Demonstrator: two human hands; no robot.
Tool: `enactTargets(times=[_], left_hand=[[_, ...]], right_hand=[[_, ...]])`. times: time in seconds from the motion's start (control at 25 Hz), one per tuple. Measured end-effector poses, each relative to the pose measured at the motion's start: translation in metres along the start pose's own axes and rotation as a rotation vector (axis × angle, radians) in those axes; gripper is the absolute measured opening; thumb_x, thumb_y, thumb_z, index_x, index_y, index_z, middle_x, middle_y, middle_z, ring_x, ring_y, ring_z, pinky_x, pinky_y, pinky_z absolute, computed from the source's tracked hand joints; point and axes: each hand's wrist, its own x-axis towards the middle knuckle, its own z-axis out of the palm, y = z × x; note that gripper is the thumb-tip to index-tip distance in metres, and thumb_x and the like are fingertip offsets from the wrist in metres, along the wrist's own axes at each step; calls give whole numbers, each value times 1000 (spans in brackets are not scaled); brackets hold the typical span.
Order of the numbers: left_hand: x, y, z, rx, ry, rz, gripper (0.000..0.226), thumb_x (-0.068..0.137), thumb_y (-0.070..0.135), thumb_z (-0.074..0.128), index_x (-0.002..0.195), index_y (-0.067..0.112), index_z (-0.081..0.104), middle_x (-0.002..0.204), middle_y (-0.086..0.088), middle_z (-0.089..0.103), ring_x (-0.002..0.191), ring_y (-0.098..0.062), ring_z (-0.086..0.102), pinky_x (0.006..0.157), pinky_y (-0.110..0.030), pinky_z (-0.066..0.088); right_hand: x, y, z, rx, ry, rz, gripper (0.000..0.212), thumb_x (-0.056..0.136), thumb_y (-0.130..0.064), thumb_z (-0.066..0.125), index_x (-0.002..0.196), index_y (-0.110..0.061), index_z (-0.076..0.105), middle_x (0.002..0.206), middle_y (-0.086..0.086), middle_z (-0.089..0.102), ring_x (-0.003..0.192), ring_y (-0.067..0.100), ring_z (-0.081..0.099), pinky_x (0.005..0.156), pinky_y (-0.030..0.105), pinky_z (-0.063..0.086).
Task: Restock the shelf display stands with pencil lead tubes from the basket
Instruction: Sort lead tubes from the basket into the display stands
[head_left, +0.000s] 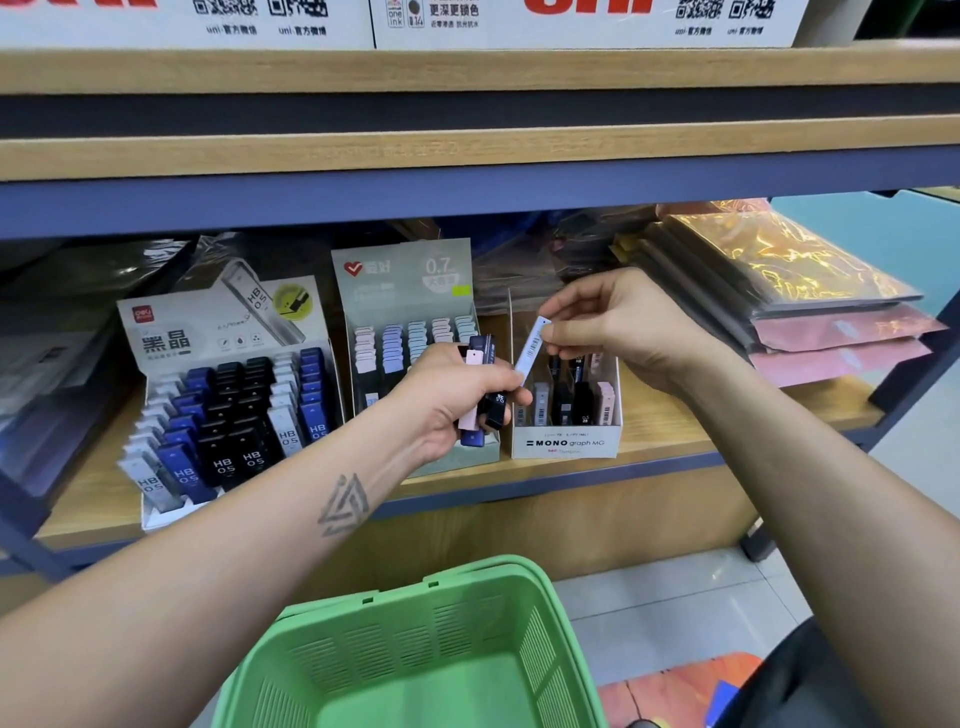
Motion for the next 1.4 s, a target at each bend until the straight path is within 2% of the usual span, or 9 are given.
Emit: enactTargets(times=[0.2, 0.36, 0.44, 0.56, 0.84, 1.08, 1.24, 1.32, 1.4], left_hand=[[0, 11, 0, -36, 43, 4, 11, 86, -2, 72, 96, -7, 69, 74, -19, 72, 51, -20, 57, 56, -30, 45], [-4, 31, 0, -134, 37, 16, 14, 86, -2, 73, 98, -5, 67, 67, -15, 67, 47, -17, 55, 47, -24, 44], [-7, 38, 0, -141, 25, 42, 15, 87, -2, 72, 101, -4, 66, 68, -15, 66, 48, -18, 55, 46, -23, 44], [-10, 43, -2, -148, 29, 53, 22, 87, -2, 72, 108, -6, 65, 71, -16, 64, 51, -19, 54, 46, -23, 45], [-11, 43, -5, -140, 12, 53, 23, 88, -2, 72, 109, -5, 65, 72, -16, 64, 50, -17, 55, 45, -21, 46], [-9, 41, -5, -124, -6, 54, 21, 88, 0, 73, 107, -5, 66, 71, -15, 64, 51, -18, 55, 46, -22, 47], [-6, 39, -6, -135, -8, 48, 16, 87, 1, 74, 102, -2, 66, 69, -13, 65, 50, -17, 57, 48, -22, 47], [-6, 38, -5, -143, -5, 45, 13, 88, 1, 74, 98, -1, 67, 67, -13, 65, 50, -17, 57, 48, -23, 48], [-6, 37, -4, -150, 8, 48, 7, 89, 1, 72, 93, -2, 67, 65, -13, 65, 49, -18, 58, 47, -22, 49]], right_hand=[[8, -2, -6, -184, 145, -37, 12, 80, -6, 82, 90, -8, 76, 76, 5, 76, 71, 16, 74, 66, 25, 59], [15, 3, -4, -675, 306, -89, 15, 83, -14, 81, 97, -15, 78, 82, -8, 71, 72, -1, 64, 65, 13, 50], [18, 8, 5, -792, 342, -122, 18, 86, -14, 78, 104, -13, 78, 94, -1, 73, 79, 5, 63, 70, 13, 48], [19, 14, 18, -860, 346, -146, 19, 89, -12, 75, 109, -11, 77, 106, 7, 75, 93, 18, 69, 83, 28, 56], [21, 18, 33, -930, 286, -90, 15, 91, -5, 68, 102, -9, 77, 104, 12, 74, 99, 27, 68, 88, 37, 56], [23, 21, 36, -1011, 245, -119, 17, 94, -5, 59, 99, -5, 76, 100, 14, 71, 97, 32, 65, 81, 36, 52], [21, 18, 36, -1012, 311, -210, 13, 93, -6, 64, 100, -5, 75, 101, 14, 72, 94, 30, 68, 74, 29, 47], [22, 16, 35, -929, 328, -193, 17, 92, -7, 66, 106, -8, 76, 102, 11, 74, 94, 24, 70, 80, 28, 52], [21, 11, 34, -559, 226, -71, 18, 92, -7, 67, 105, -13, 77, 93, 5, 76, 84, 18, 72, 83, 31, 59]])
